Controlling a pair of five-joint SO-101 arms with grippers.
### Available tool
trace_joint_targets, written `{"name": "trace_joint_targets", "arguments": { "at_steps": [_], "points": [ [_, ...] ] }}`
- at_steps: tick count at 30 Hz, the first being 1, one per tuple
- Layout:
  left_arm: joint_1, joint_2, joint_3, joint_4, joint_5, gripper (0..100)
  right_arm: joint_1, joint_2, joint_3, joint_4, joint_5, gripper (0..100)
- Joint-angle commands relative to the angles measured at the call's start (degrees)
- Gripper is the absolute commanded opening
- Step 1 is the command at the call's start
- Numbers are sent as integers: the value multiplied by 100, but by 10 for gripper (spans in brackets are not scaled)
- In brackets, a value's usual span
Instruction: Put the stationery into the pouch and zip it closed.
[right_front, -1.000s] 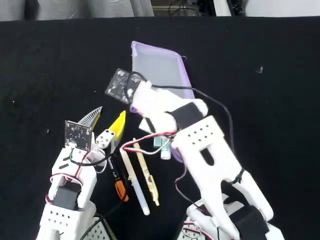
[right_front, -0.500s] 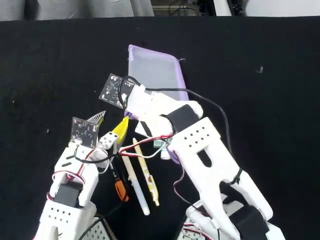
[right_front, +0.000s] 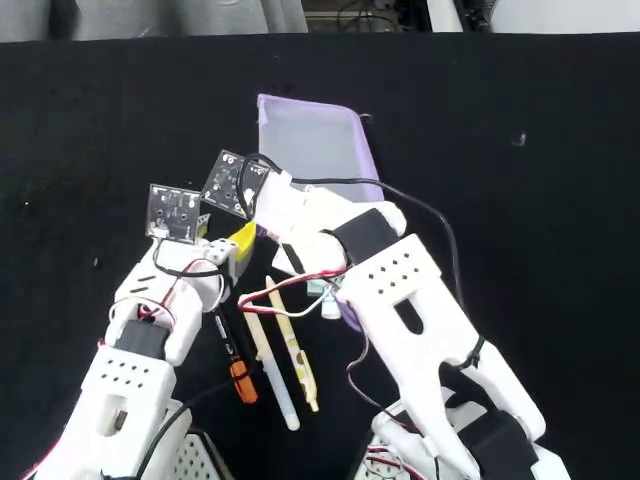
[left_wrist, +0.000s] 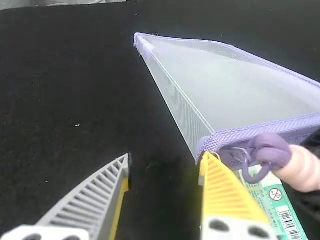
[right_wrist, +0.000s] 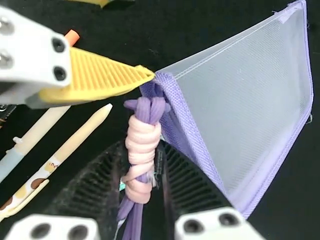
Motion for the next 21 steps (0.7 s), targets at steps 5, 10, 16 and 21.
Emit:
{"name": "trace_joint_targets", "arguments": {
  "at_steps": [5, 10, 16, 21],
  "points": [
    [163, 26, -418, 88, 88, 228, -26, -312, -40, -18, -9, 11],
    [171, 26, -418, 158, 105, 227, -18, -295, -40, -26, -9, 11],
    [171, 26, -391, 158, 105, 227, 167, -268, -40, -123, -9, 11],
    [180, 26, -409, 158, 114, 227, 185, -259, -40, -141, -9, 11]
  ]
}}
